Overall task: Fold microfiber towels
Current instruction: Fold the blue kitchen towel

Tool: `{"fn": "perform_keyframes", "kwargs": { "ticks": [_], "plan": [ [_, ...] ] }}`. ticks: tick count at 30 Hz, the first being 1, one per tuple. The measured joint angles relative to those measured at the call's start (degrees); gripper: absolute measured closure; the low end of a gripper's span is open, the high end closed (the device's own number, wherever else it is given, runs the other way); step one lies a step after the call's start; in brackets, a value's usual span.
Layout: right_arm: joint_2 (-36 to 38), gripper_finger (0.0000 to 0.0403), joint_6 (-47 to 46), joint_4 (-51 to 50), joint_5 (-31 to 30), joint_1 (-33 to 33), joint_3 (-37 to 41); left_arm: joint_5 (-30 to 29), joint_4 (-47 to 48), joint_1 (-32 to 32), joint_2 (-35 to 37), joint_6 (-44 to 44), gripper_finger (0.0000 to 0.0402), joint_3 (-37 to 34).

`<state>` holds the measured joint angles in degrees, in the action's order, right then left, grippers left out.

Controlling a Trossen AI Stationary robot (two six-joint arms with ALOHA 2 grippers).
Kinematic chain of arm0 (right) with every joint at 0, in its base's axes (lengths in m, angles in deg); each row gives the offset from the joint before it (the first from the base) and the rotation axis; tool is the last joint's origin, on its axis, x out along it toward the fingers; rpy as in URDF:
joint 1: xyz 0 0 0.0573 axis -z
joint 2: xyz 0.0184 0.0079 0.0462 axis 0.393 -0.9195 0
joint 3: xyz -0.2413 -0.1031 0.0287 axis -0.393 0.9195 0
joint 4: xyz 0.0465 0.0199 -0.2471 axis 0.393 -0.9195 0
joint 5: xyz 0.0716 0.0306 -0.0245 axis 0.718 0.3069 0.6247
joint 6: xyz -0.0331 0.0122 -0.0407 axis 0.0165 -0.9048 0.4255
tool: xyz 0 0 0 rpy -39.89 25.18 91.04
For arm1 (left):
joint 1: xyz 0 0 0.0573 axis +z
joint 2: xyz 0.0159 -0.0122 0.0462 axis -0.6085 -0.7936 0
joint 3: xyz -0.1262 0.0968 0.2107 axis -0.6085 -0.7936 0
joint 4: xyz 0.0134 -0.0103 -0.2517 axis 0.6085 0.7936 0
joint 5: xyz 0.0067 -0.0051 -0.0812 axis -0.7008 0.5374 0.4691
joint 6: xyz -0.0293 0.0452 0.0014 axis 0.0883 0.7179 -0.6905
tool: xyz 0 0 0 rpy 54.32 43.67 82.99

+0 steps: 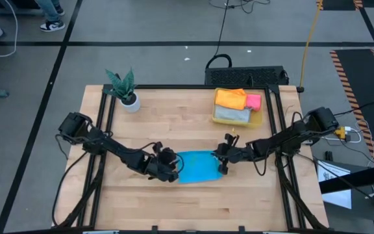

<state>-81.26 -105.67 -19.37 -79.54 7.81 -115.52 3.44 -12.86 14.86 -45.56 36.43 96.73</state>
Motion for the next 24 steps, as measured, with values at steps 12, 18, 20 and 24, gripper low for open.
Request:
{"fn": "perform_keyframes", "kwargs": {
  "ticks": [12,18,20,24],
  "plan": [
    [9.7,0.0385,1.7,-9.9,-3.2,0.4,0.0,18.4,-16.5,-0.3,-8.9,10.6,0.027,0.0],
    [9.8,0.0312,-1.1,-14.5,-2.9,0.6,0.0,18.0,-16.8,-0.8,-11.1,8.1,0.027,0.2],
    [9.5,0.0285,-1.2,-15.7,-3.8,0.9,0.0,18.1,-16.7,-1.0,-11.0,7.6,0.027,0.2],
    [9.8,0.0247,-0.9,-15.9,-10.4,1.3,0.0,18.4,-14.8,-2.0,-9.3,7.3,0.027,0.0]
  ]
}}
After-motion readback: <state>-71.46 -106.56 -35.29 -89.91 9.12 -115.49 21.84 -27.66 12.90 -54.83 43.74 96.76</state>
